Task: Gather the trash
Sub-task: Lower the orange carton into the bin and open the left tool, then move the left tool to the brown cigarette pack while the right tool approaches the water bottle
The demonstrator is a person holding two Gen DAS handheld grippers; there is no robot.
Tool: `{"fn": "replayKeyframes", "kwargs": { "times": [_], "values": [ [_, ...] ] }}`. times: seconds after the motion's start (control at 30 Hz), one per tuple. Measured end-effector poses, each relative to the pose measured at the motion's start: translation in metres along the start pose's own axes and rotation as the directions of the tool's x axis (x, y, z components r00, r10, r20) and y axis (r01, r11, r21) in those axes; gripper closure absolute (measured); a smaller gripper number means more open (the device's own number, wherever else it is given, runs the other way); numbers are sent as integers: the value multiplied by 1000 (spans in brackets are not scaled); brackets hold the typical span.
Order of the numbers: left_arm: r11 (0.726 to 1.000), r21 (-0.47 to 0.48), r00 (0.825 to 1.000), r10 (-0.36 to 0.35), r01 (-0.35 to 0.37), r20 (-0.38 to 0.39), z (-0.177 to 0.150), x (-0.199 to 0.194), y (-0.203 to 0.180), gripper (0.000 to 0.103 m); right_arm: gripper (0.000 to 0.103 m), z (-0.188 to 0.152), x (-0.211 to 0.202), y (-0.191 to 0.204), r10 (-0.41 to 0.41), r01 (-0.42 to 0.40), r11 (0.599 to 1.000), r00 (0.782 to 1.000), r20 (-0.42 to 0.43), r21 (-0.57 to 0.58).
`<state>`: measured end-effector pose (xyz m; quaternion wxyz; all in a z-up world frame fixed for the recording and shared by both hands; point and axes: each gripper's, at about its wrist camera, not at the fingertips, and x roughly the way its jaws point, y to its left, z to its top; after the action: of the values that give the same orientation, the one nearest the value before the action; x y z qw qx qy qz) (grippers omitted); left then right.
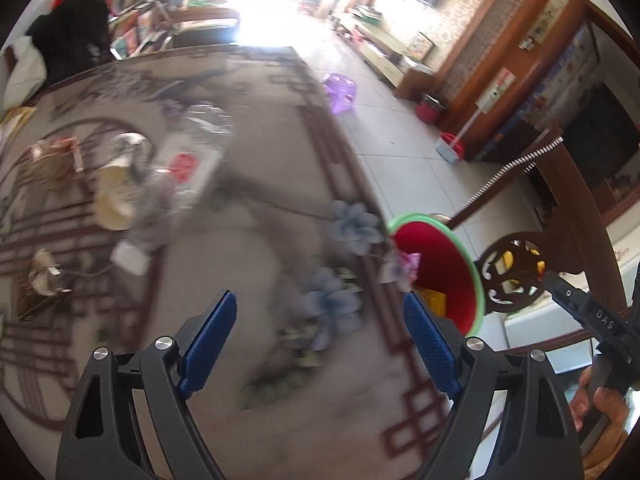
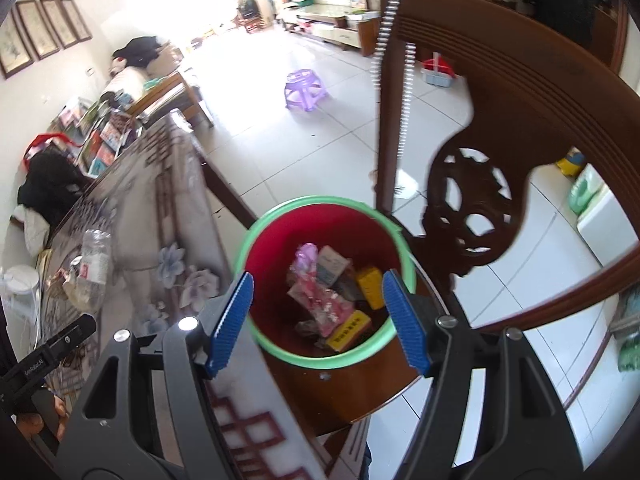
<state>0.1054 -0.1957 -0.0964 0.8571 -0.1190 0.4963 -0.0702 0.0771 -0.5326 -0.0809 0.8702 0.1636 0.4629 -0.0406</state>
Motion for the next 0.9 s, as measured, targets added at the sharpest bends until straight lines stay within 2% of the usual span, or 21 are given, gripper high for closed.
{"fn": "replayKeyframes", "kwargs": {
  "times": [0.1, 0.27, 0.47, 0.53, 0.7, 0.8, 0.9],
  "values": [
    [999, -1, 999, 44, -44, 26, -4, -13, 37, 19, 35, -5, 4, 33, 35, -35, 998, 999, -14, -51],
    [998, 18, 998, 68, -68, 3, -5, -27, 108, 16, 34, -21, 8, 83, 71, -76, 990, 996, -49, -117],
    [979, 55, 979, 198, -195, -48, -8, -36, 200, 13, 32, -47, 10, 141, 94, -107, 980, 992, -88, -166],
    [974, 56, 973, 221, -218, -60, -8, -38, 228, 13, 32, -55, 12, 158, 97, -112, 978, 991, -95, -174],
    [978, 126, 979, 178, -166, -97, -5, -27, 255, 13, 31, -72, 17, 193, 96, -116, 976, 989, -115, -182],
    [971, 208, 980, 145, -115, -134, 1, -10, 253, 13, 31, -81, 22, 213, 84, -108, 976, 988, -131, -188],
    [969, 236, 984, 105, -68, -147, 6, 0, 251, 13, 31, -85, 26, 231, 66, -95, 974, 988, -141, -204]
  ]
}}
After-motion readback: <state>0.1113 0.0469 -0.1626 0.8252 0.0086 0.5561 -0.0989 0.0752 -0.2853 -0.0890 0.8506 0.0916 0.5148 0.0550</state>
